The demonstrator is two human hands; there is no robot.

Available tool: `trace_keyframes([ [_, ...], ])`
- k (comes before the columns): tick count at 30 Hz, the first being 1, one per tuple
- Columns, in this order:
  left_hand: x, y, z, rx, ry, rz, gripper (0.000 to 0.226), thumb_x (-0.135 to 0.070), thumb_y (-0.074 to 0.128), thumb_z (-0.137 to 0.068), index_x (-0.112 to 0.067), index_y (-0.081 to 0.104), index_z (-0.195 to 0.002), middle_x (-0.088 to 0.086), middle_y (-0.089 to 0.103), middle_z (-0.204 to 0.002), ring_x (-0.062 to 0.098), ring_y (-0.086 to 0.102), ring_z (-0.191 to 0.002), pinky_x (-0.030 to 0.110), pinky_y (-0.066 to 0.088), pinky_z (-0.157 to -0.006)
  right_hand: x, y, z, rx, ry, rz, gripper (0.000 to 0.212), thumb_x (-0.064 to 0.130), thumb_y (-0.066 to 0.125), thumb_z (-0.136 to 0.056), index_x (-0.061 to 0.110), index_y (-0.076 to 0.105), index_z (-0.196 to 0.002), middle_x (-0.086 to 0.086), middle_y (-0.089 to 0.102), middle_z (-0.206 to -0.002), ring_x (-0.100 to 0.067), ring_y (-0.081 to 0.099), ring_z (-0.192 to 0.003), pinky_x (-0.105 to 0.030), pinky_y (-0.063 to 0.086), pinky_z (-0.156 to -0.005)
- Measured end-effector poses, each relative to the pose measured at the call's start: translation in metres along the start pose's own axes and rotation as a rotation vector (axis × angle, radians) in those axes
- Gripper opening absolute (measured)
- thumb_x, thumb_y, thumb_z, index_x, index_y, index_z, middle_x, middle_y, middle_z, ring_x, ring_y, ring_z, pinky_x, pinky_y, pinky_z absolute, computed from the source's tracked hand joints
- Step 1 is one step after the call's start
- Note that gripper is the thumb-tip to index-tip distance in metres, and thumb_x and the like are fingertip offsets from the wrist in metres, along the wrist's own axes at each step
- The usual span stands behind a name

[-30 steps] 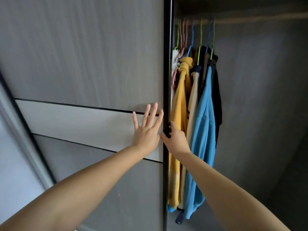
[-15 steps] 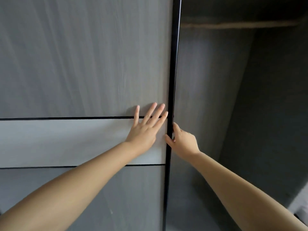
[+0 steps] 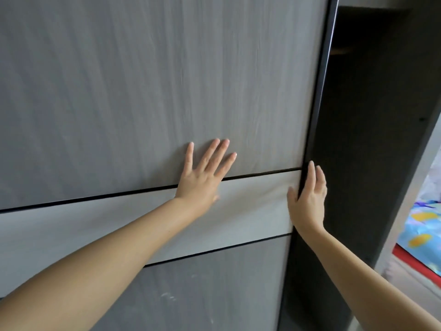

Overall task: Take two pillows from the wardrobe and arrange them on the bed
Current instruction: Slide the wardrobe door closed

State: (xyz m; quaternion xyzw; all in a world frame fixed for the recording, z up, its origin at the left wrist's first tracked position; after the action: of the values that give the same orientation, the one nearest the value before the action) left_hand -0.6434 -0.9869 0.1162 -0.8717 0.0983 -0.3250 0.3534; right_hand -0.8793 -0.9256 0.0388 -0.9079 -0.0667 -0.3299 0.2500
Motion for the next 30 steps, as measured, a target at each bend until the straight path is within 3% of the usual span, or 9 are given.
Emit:
trace_keyframes([
  [3,-0.027,0.002,-0.022,0.022,0.073,0.022,0.119,-0.051,0.069,-0.074,-0.022,-0.022,-0.146,0.005,-0.054,-0.133,0.022,-0.047,-0.126,0.058,-0.032,-0.096,0.012,0.004,0.003,0.107,-0.080,-0.022,0.077,0.033,0.057,-0.092,0.032,0.008,-0.150,0.003,0.000,-0.160,-0.022,0.008,-0.147,-0.040,0.035,-0.107],
  [6,-0.055,-0.002,-0.048,0.020,0.103,0.050,0.121,-0.050,0.069,-0.075,-0.022,-0.025,-0.145,0.005,-0.056,-0.131,0.021,-0.050,-0.122,0.057,-0.034,-0.094,0.002,0.010,0.002,0.220,0.125,-0.212,0.085,0.038,0.061,-0.089,0.035,0.003,-0.150,0.000,-0.010,-0.161,-0.022,0.000,-0.149,-0.044,0.023,-0.118],
  [9,-0.081,-0.003,-0.070,0.016,0.140,0.060,0.121,-0.051,0.068,-0.075,-0.021,-0.028,-0.143,0.005,-0.056,-0.130,0.022,-0.052,-0.120,0.056,-0.036,-0.093,-0.016,0.006,-0.013,0.220,0.239,-0.278,0.093,0.040,0.064,-0.087,0.038,-0.003,-0.149,-0.001,-0.017,-0.160,-0.022,-0.007,-0.148,-0.047,0.017,-0.120],
  [14,-0.117,-0.005,-0.099,0.019,0.192,0.073,0.123,-0.052,0.067,-0.075,-0.019,-0.034,-0.137,0.005,-0.056,-0.130,0.024,-0.051,-0.120,0.054,-0.035,-0.095,-0.047,-0.010,-0.044,0.213,0.262,-0.316,0.095,0.038,0.066,-0.086,0.036,-0.005,-0.150,-0.004,-0.021,-0.159,-0.022,-0.015,-0.147,-0.045,0.009,-0.120],
  [21,-0.165,-0.016,-0.133,0.008,0.201,0.078,0.120,-0.048,0.072,-0.072,-0.019,-0.017,-0.148,0.004,-0.042,-0.142,0.023,-0.046,-0.124,0.052,-0.033,-0.097,-0.093,-0.031,-0.074,0.208,0.274,-0.304,0.098,0.036,0.066,-0.086,0.033,-0.008,-0.150,-0.003,-0.022,-0.158,-0.020,-0.015,-0.147,-0.045,0.007,-0.121],
  [30,-0.209,-0.019,-0.165,-0.021,0.202,0.090,0.121,-0.047,0.073,-0.071,-0.019,-0.015,-0.148,0.005,-0.039,-0.144,0.023,-0.045,-0.125,0.053,-0.033,-0.097,-0.137,-0.049,-0.102,0.219,0.317,-0.251,0.100,0.046,0.062,-0.085,0.024,-0.010,-0.151,0.001,-0.023,-0.158,-0.022,-0.006,-0.148,-0.043,0.012,-0.121],
])
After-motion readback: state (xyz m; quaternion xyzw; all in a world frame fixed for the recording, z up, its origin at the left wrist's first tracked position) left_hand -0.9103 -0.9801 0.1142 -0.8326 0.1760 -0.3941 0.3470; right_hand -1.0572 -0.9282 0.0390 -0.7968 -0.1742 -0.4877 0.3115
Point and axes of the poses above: each hand's wrist, its own z-axis away from the middle knuckle, its own y-axis out of the palm, x = y × z, the point moved 2 cm from there along -z, towards the middle knuckle
